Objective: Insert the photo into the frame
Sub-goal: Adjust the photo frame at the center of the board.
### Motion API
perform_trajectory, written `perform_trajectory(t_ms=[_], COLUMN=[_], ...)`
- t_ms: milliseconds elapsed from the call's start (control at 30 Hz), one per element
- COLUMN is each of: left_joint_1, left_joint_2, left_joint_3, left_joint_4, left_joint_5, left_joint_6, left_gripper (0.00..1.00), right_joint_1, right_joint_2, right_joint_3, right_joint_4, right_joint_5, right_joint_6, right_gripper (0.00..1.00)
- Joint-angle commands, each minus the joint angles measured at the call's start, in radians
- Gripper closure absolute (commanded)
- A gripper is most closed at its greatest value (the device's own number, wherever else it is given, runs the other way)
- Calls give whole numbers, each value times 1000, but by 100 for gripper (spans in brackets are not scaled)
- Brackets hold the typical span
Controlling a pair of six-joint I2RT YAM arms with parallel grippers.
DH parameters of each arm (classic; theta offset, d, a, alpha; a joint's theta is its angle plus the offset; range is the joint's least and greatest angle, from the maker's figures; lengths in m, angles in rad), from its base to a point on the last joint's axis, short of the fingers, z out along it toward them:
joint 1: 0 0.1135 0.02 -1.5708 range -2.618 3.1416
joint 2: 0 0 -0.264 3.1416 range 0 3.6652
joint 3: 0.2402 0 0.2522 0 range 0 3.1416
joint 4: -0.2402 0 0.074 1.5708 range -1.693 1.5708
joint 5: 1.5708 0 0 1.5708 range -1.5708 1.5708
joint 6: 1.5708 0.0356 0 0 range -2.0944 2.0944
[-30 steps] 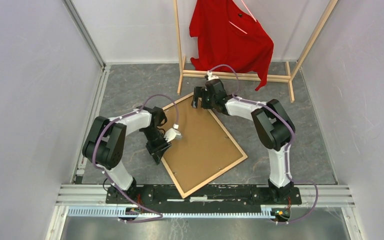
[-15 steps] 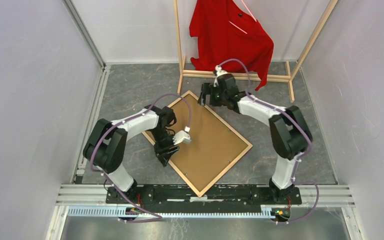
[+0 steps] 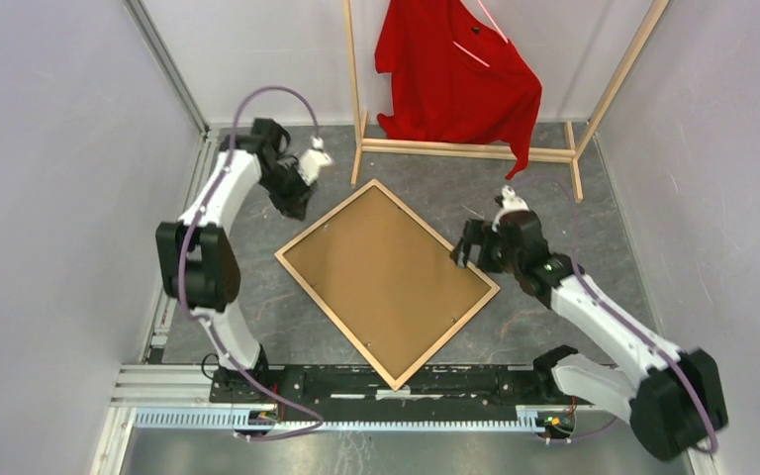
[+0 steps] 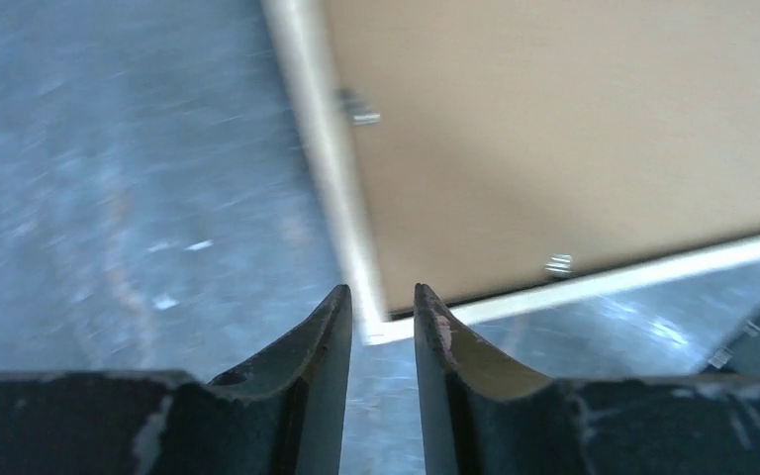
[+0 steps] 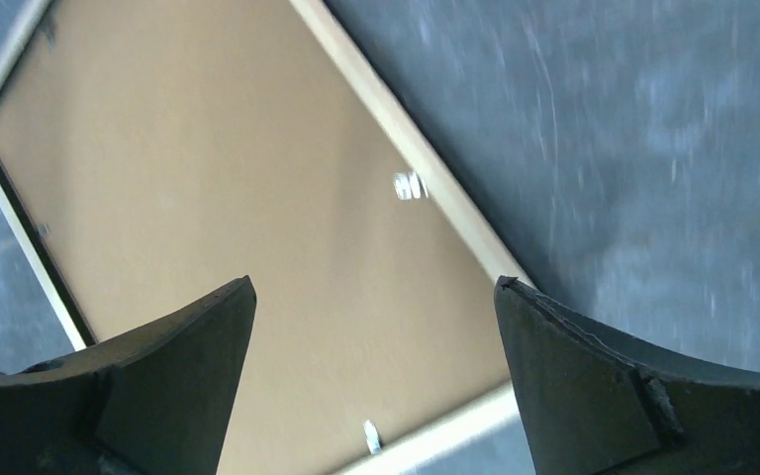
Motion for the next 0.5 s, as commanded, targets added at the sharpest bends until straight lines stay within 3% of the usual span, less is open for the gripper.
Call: perform_trajectory(t_ms=[0,200,467], left_joint_1=[194,271,232], left_joint_2=[163,276,228], left_joint_3=[156,113,-125], left_joint_4=[79,194,234], left_joint_5=[-24,-51,32], left_joint_6=[-86,-158,-119], left_gripper=[65,71,71], right_joint_1=[-22,-23,-25], right_joint_2=[-211,-441,-355], right_joint_3=[-182,-410,-410], right_joint_4=[-112,-84,-33], right_joint_5=[-145,-308,-314], right_joint_6=[86,227,208], right_gripper=[2,2,2])
